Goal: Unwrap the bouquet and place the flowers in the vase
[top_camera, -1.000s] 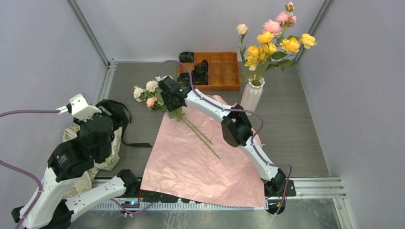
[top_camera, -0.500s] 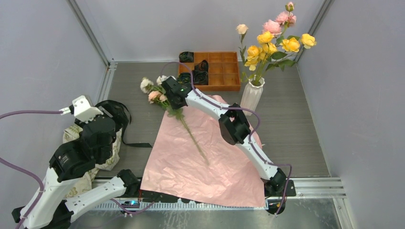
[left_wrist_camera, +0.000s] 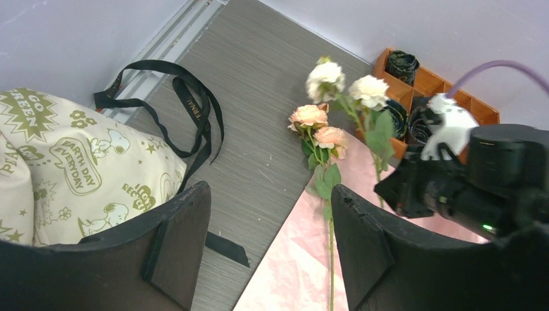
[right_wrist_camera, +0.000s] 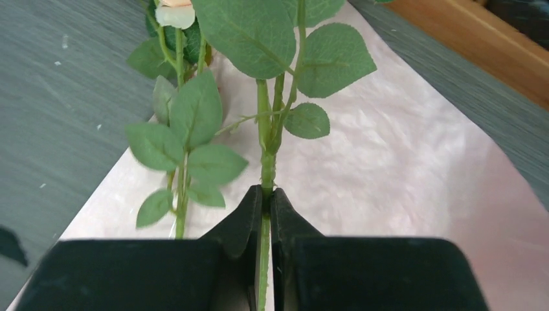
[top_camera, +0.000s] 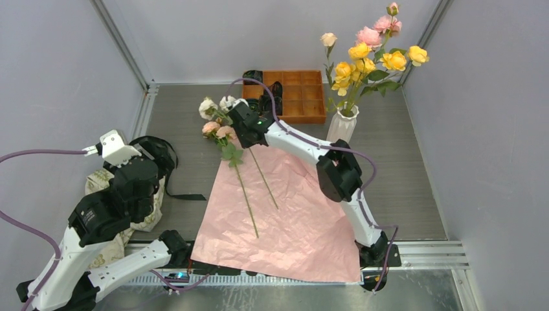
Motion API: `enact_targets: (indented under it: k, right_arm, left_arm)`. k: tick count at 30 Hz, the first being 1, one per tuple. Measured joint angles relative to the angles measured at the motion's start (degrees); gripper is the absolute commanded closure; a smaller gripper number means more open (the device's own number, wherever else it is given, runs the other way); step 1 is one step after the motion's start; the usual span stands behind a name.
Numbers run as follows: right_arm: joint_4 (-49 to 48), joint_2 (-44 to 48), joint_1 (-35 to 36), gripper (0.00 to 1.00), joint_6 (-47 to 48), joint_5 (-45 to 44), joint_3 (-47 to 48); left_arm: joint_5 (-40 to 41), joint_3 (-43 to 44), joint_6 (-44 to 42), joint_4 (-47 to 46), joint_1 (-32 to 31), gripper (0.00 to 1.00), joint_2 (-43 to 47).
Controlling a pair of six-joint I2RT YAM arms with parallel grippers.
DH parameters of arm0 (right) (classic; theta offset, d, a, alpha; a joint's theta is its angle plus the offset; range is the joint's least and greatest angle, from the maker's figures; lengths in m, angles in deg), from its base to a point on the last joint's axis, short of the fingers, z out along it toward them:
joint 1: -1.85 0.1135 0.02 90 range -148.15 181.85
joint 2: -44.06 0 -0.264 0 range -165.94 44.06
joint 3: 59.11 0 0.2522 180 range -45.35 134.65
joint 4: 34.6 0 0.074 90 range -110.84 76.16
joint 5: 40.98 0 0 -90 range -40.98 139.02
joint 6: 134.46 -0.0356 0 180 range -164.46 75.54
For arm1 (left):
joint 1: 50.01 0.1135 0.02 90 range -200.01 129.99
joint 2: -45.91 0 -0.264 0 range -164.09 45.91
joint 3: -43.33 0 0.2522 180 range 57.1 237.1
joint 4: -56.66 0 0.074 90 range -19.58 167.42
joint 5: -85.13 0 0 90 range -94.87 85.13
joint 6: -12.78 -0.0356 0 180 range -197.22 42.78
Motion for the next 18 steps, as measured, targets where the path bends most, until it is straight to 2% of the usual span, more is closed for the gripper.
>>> enact_targets:
  k: [6,13,18]
  right_arm:
    - [-1.86,13.62,0.00,0.99,0.87,-2.49,-7.87]
    - [-3.56,28.04,0.00,0.99,3.74,-7.13,-10.73]
    - [-8.44,39.60,0.00,0.99,8.09,-12.24,-14.40]
  left_arm:
    - [-0.68,-0.61,0.52,-0.04,0.00,0.32,-0.04]
    - [-1.86,-0.72,0.57,-0.26,0.00,0.32,-0.66]
    - [-2.73,-1.14,0.59,-0.70,0.00,0.32,-1.11]
